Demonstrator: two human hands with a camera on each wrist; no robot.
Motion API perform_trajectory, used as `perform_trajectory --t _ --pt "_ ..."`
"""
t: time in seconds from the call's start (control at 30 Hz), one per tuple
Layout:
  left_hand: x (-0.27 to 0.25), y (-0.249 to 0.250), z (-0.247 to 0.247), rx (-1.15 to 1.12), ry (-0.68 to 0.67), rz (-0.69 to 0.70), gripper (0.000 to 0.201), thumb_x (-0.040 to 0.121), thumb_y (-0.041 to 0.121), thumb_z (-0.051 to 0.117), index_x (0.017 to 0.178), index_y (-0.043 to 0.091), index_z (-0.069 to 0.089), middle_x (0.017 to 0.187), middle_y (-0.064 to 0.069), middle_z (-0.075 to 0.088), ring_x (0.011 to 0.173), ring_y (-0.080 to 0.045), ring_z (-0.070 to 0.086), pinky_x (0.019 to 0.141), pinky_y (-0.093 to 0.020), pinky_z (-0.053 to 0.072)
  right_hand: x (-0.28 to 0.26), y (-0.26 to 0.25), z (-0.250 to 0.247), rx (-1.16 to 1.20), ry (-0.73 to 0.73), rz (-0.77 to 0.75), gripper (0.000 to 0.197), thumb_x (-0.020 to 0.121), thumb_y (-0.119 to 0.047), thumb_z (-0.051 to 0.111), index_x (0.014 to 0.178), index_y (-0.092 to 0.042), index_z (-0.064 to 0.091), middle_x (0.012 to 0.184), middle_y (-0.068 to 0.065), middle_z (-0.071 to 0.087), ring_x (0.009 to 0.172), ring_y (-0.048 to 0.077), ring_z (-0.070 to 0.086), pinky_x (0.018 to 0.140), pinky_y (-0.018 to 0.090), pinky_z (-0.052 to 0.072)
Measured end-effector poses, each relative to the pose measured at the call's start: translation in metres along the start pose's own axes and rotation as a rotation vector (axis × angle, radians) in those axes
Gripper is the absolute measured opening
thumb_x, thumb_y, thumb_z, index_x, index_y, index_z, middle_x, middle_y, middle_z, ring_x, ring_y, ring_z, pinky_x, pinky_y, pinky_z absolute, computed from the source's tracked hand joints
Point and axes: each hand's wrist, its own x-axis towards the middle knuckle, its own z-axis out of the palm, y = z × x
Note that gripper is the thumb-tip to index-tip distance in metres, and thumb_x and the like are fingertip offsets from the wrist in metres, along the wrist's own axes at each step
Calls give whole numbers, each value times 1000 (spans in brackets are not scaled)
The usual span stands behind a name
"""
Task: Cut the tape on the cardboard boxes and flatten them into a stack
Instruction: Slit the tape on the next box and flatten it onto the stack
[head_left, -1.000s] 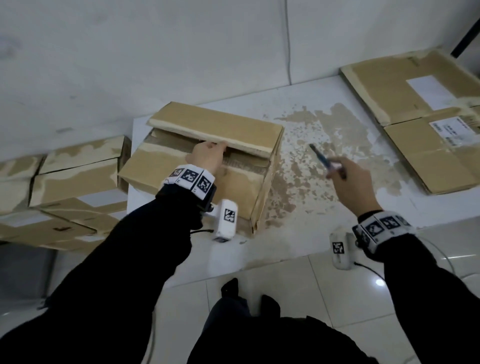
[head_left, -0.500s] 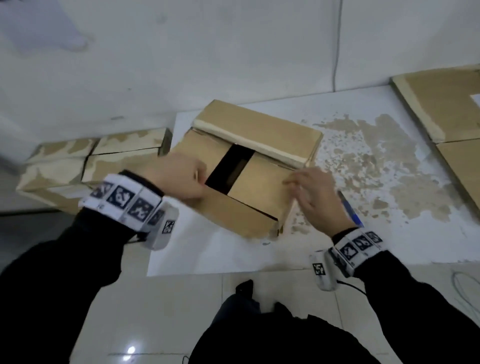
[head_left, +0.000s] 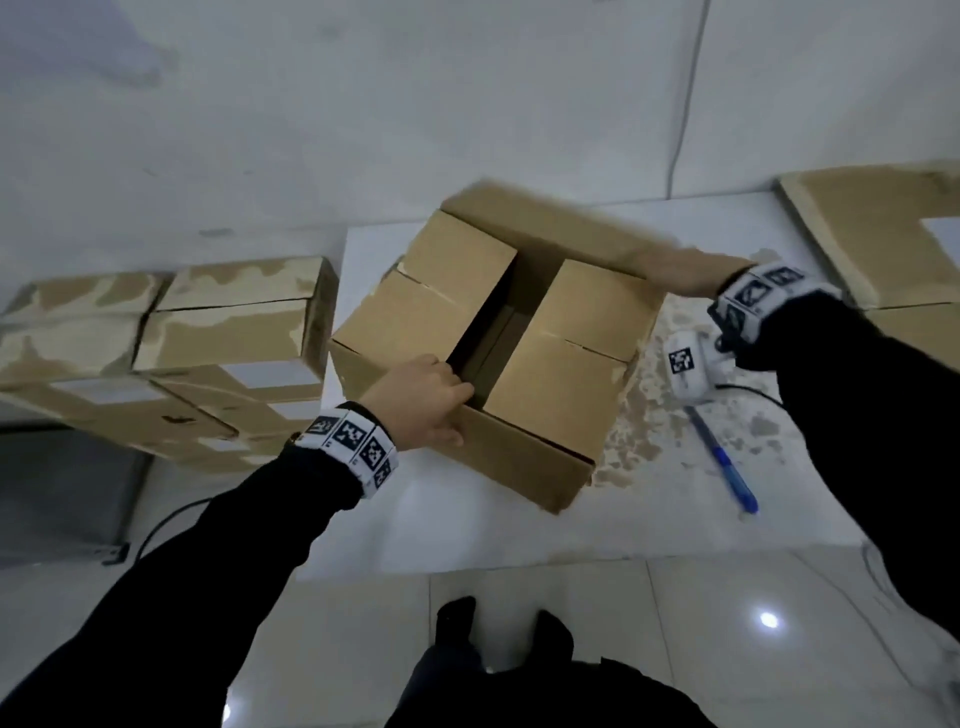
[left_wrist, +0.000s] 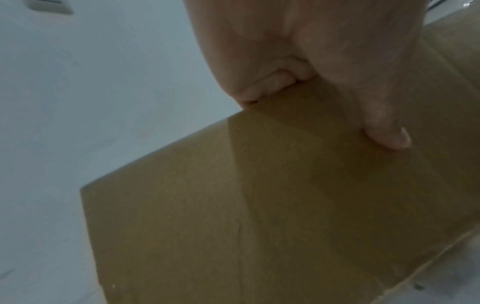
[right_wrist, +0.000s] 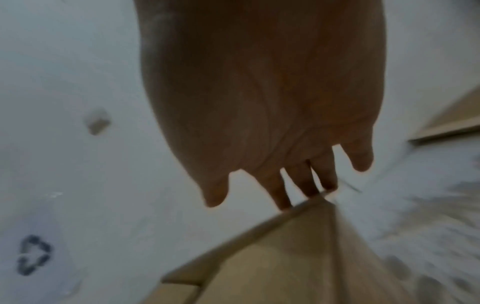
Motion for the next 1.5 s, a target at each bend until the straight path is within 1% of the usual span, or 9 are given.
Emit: perform_trajectory --t 0.13,0.27,0.37,0.5,0.67,0.8,1.03,1.27,1.5 --pt "1 -3 3 65 -27 49 41 92 54 46 106 15 50 104 -3 62 99 -22 54 93 -30 33 19 -17 16 -271 25 153 82 91 -69 21 142 -6 35 149 17 35 135 33 36 114 45 24" --pt "-1 -1 4 118 23 11 43 91 55 45 107 17 54 106 -2 63 105 -22 52 98 -36 28 -14 -88 56 -492 -142 -226 61 97 -57 17 148 -26 27 157 4 21 145 26 13 116 52 10" --pt "-5 3 1 155 46 -33 48 89 59 46 110 16 56 112 -4 59 113 -24 47 103 -40 25 -42 -113 61 -634 -223 -292 56 100 -50 20 133 -18 51 141 8 47 133 27 35 115 44 20" --pt "-21 -5 -13 214 62 -142 72 82 68 48 129 14 47 138 -11 41 134 -29 27 112 -47 13 -100 -93 9 -451 312 -249 49 96 -49 32 83 -12 61 88 11 62 85 27 55 78 41 44" --pt "-61 -75 -33 -17 389 -533 65 87 65 41 125 13 54 145 -16 39 131 -34 34 103 -52 16 -179 -37 28 -283 345 238 50 95 -49 31 106 -11 62 93 14 64 81 28 56 70 36 42" --pt "-64 -142 -8 -268 59 -670 75 86 75 25 139 25 40 140 -9 48 128 -31 43 109 -52 21 -152 -32 106 387 169 454 70 92 -57 37 148 -15 26 150 8 33 131 31 38 89 41 48" --pt "-45 -156 9 -849 -192 -508 60 99 45 38 151 17 23 156 -6 24 143 -24 23 112 -32 19 -107 -49 146 873 417 417 18 98 -18 35 109 -13 48 96 11 55 82 28 57 48 31 50" --pt "-11 -152 -56 -616 172 -265 57 98 35 46 149 15 28 149 -9 40 136 -25 38 109 -35 31 -115 -64 133 701 937 313 53 94 -8 40 145 -13 26 127 7 50 110 27 52 93 43 46" --pt "28 -63 -160 -735 674 127 65 95 59 32 151 39 4 161 2 3 148 -19 4 117 -48 7 -83 -116 235 622 1095 208 87 82 -1 55 145 8 -5 153 13 -18 143 24 -16 118 53 2"
